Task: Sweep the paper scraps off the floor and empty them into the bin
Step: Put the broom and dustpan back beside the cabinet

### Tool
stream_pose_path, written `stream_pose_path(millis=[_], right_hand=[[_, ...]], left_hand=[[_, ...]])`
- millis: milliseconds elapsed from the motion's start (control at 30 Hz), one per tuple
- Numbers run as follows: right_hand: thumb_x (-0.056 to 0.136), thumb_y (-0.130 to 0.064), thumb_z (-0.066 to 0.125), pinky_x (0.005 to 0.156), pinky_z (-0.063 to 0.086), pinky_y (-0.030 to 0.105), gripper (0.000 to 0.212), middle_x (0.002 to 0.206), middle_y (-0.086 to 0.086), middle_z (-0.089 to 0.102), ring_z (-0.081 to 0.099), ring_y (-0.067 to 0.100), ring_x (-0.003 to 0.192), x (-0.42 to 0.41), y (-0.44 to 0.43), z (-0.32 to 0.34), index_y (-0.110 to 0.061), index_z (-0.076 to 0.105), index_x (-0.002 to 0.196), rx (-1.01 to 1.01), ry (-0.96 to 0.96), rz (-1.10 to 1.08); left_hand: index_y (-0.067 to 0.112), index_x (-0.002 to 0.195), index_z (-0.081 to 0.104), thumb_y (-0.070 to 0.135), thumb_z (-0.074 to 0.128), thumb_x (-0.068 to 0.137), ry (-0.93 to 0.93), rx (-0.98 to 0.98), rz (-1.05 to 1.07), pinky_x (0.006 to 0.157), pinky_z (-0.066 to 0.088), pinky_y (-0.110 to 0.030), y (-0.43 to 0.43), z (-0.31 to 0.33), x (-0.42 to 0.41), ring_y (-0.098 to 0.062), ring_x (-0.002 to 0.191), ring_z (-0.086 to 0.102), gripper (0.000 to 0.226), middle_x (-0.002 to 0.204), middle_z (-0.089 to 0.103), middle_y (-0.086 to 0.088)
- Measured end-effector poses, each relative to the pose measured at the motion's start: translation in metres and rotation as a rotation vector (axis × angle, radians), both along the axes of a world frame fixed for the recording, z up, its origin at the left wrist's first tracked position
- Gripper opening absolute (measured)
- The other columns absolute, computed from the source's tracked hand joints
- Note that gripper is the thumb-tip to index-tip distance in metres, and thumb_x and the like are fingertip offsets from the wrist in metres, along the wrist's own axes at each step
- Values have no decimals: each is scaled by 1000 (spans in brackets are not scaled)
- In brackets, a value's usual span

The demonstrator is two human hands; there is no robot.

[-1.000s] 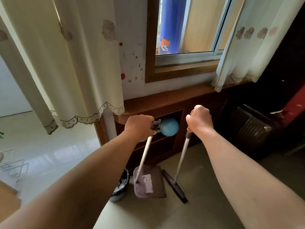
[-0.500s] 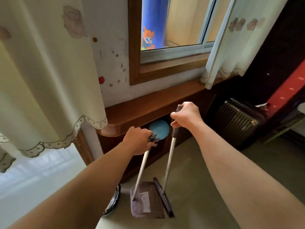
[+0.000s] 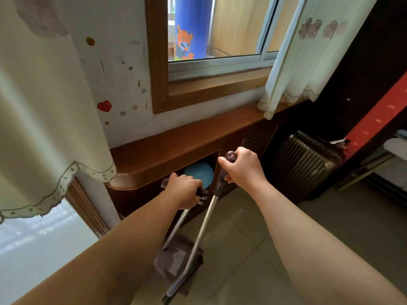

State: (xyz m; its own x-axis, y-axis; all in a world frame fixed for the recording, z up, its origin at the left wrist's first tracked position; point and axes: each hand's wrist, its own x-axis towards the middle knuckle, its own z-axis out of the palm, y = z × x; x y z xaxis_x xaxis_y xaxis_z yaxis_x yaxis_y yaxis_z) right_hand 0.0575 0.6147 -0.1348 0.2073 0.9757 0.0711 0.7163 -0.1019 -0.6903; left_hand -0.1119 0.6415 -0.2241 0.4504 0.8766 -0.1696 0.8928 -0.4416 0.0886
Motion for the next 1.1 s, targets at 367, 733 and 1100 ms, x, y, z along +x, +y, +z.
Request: stream_pose_path(millis=[367, 733, 1100], right_hand=[[88, -36, 69, 54, 61, 37, 29, 79, 11, 67, 72, 21, 65, 35, 27, -21, -17, 50, 77, 122, 103, 133], [89, -36, 68, 56, 61, 39, 32, 77, 9, 67, 71, 19, 65, 40, 51, -24, -8, 54, 87, 196, 95, 192], [85, -36, 72, 49, 57, 23, 31, 75, 9, 67, 72, 17, 64, 30, 80, -50, -21, 48, 75, 160, 143, 193]], left_hand=[[33, 114, 57, 52, 55, 88, 1, -68, 59, 83, 35, -37, 31, -22, 37, -22, 106, 59, 32, 111, 63, 4], [29, 105, 59, 85, 58, 65, -5, 97, 205, 114, 20, -50, 55, -41, 65, -19, 114, 53, 69, 109, 63, 5], [34, 93, 61, 71, 62, 73, -74, 143, 201, 97, 32, -39, 81, -74, 58, -16, 100, 56, 42, 95, 64, 13]])
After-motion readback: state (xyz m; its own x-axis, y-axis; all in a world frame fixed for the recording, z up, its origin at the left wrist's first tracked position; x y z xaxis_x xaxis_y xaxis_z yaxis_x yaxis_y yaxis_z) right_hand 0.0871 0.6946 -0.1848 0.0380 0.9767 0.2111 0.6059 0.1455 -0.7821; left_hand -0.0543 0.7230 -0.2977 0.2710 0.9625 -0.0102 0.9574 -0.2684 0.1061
